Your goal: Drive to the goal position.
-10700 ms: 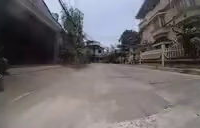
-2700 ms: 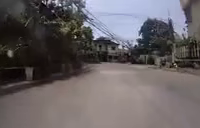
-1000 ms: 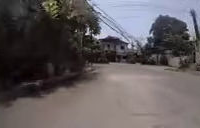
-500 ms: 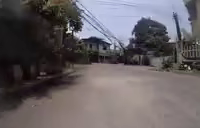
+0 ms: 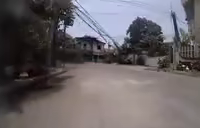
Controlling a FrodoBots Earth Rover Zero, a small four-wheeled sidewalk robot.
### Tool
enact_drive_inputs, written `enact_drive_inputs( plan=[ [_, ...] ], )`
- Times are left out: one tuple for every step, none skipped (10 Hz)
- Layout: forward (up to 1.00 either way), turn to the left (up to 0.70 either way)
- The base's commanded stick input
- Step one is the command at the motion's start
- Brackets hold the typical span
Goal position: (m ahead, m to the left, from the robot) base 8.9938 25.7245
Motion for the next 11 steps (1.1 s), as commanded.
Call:
enact_drive_inputs(
  plan=[
    [1.0, -0.4],
    [1.0, -0.4],
    [1.0, -0.4],
    [1.0, -0.4],
    [1.0, -0.4],
    [1.0, -0.22],
    [1.0, 0.04],
    [1.0, 0.28],
    [1.0, 0.38],
    [1.0, 0.39],
    [1.0, 0.39]
  ],
)
